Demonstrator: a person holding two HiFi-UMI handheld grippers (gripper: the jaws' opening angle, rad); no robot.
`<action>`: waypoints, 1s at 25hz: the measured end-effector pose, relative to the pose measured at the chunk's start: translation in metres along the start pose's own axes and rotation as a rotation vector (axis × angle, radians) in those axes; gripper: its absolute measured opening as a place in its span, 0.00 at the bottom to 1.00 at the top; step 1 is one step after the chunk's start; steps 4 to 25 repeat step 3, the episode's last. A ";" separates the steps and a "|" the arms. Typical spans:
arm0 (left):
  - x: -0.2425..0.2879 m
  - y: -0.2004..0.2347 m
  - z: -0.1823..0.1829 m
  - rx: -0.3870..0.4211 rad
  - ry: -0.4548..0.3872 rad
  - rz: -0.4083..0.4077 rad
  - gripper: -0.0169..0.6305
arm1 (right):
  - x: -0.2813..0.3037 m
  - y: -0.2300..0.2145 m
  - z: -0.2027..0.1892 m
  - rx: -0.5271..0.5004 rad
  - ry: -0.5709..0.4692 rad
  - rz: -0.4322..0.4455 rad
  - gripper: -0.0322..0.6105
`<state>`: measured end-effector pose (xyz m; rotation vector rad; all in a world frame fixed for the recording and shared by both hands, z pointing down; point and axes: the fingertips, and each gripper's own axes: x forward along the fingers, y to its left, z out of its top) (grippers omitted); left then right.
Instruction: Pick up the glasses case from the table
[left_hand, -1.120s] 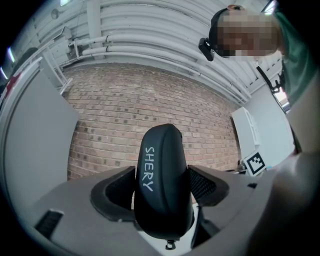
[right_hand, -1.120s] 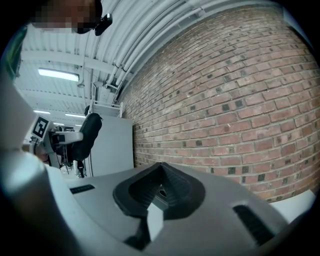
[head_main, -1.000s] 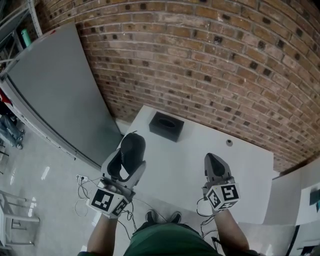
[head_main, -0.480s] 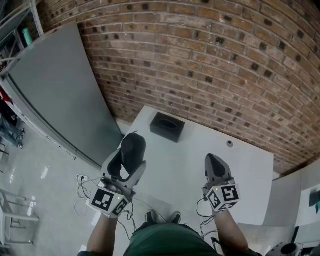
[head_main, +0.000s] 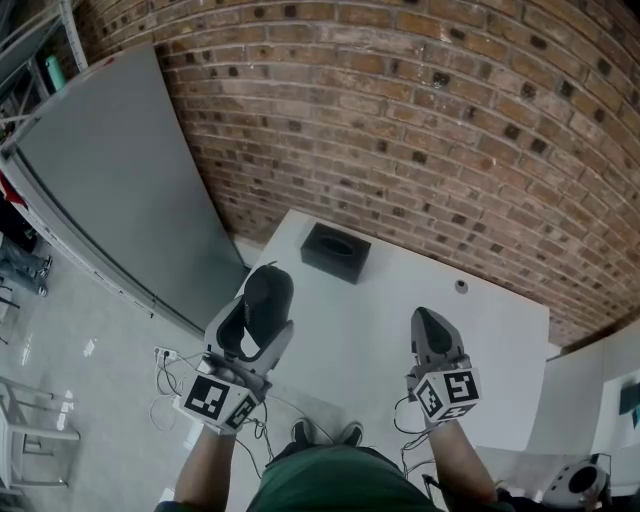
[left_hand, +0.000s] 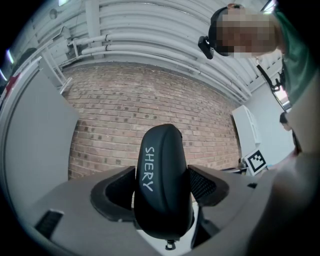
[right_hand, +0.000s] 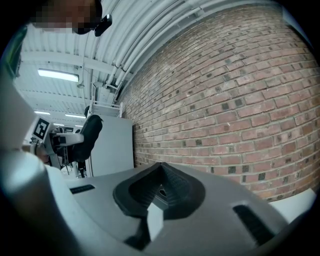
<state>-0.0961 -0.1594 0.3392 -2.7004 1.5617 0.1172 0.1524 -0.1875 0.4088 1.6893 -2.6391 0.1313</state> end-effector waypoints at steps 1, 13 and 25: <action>0.001 0.000 -0.001 0.000 0.003 0.000 0.52 | 0.000 -0.001 0.000 0.001 0.001 0.001 0.05; 0.002 -0.001 -0.003 0.001 0.010 0.001 0.52 | -0.001 -0.002 0.001 0.002 0.002 0.001 0.05; 0.002 -0.001 -0.003 0.001 0.010 0.001 0.52 | -0.001 -0.002 0.001 0.002 0.002 0.001 0.05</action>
